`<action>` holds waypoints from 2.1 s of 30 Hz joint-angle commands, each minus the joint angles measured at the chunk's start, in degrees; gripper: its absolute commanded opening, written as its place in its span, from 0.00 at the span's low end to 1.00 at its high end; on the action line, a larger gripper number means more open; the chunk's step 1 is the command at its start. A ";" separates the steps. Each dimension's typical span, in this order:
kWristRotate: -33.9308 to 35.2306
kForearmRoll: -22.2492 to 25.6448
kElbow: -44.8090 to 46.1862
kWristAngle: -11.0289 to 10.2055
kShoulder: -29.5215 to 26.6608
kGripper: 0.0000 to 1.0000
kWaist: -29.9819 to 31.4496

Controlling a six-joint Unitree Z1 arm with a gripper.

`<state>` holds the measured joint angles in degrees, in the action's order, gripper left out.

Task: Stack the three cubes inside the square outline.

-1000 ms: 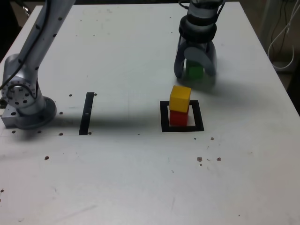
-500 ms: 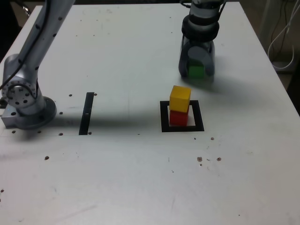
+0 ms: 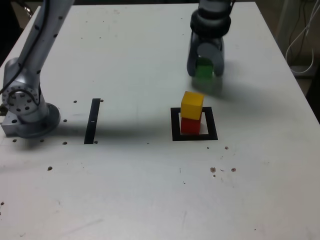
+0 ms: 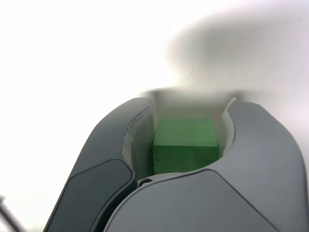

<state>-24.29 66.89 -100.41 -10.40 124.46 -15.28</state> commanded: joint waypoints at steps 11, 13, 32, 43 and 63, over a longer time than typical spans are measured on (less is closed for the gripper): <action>-0.85 12.86 -6.72 0.80 -7.68 0.17 6.73; -0.81 14.52 -6.42 1.84 -8.94 0.17 7.80; 8.79 17.64 -3.60 6.29 -10.35 0.17 21.10; 10.30 17.41 -2.64 5.88 -8.12 0.17 21.26; 10.28 16.66 -0.96 5.54 -7.52 0.51 21.22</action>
<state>-14.07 83.70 -101.54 -4.95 116.55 5.96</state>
